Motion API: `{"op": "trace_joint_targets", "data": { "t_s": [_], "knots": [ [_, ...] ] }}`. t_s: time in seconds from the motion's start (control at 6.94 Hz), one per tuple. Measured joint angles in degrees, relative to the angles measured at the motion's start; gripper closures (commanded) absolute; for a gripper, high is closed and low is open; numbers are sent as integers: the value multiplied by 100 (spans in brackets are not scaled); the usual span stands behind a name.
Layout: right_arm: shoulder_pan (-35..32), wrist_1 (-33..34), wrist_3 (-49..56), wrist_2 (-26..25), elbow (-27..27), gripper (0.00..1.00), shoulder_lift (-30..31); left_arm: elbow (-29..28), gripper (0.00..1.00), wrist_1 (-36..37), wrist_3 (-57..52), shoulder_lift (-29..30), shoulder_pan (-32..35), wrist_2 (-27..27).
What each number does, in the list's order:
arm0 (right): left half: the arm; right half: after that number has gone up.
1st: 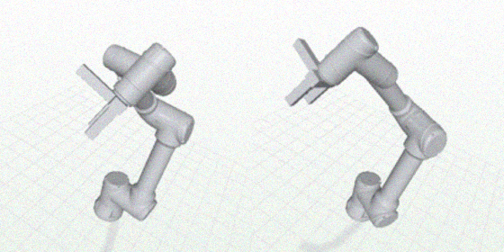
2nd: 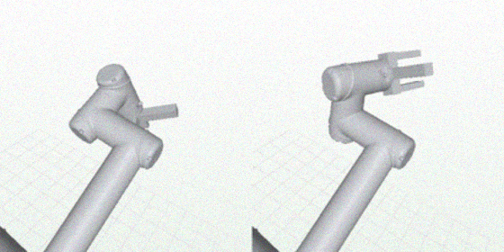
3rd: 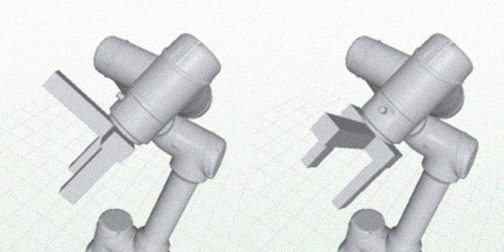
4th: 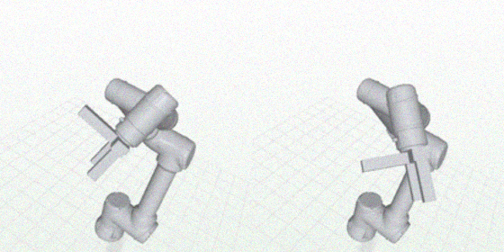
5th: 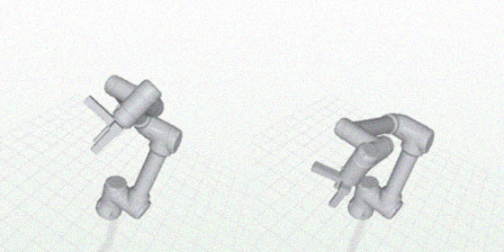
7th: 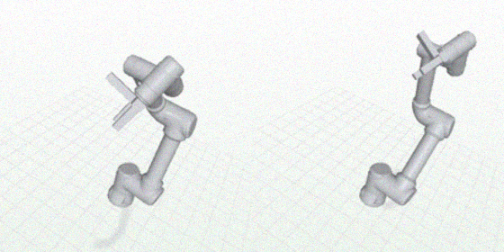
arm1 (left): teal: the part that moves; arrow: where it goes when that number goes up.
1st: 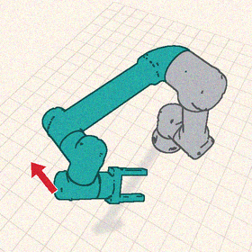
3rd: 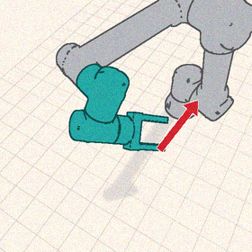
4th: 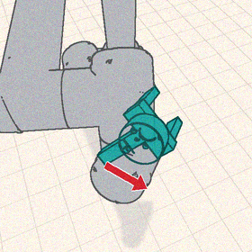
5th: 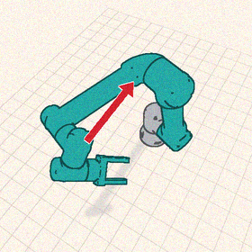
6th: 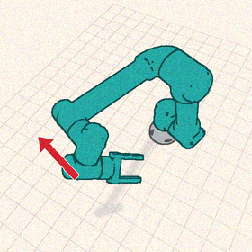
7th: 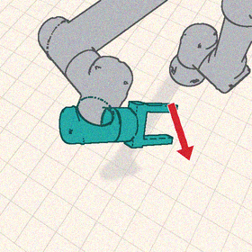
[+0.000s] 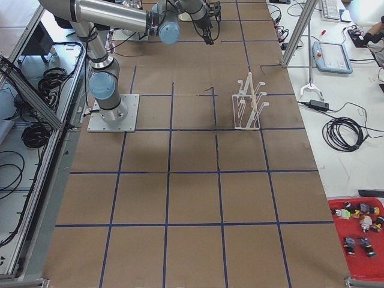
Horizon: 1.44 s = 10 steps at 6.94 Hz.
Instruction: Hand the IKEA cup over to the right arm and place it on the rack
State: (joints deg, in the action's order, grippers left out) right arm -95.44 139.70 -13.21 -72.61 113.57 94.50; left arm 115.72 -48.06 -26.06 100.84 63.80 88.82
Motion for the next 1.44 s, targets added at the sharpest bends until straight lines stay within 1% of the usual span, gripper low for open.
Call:
{"op": "trace_joint_targets", "data": {
  "t_s": [0.14,0.29,0.43,0.58,0.72,0.86,1.01,1.15,1.3,1.44],
  "knots": [
    [0,678,-442,201,232,0,-2,-175,100,-242,-1,-76,12,-45],
    [-1,1356,-1030,382,425,0,-17,-471,100,-730,4,-172,18,-62],
    [-1,1937,-1607,527,597,0,-19,-918,100,-1451,10,-262,51,-70],
    [-4,2474,-2201,626,774,0,-18,-1516,100,-2278,21,-307,179,-76],
    [-7,3030,-2801,725,942,0,-30,-2145,100,-3020,50,-299,414,-79],
    [-9,3531,-3361,799,1100,0,-35,-2683,100,-3572,116,-280,701,-118],
    [-10,3985,-3903,827,1238,0,-31,-2983,100,-3824,205,-272,950,-309],
    [-13,4379,-4500,824,1322,0,-31,-3091,100,-3892,254,-274,1110,-704],
    [-14,4646,-5250,788,1361,0,-32,-3091,100,-3795,257,-279,1190,-1275],
    [-12,4833,-6041,749,1416,0,-38,-3010,100,-3500,209,-299,1247,-1922]
  ]
}}
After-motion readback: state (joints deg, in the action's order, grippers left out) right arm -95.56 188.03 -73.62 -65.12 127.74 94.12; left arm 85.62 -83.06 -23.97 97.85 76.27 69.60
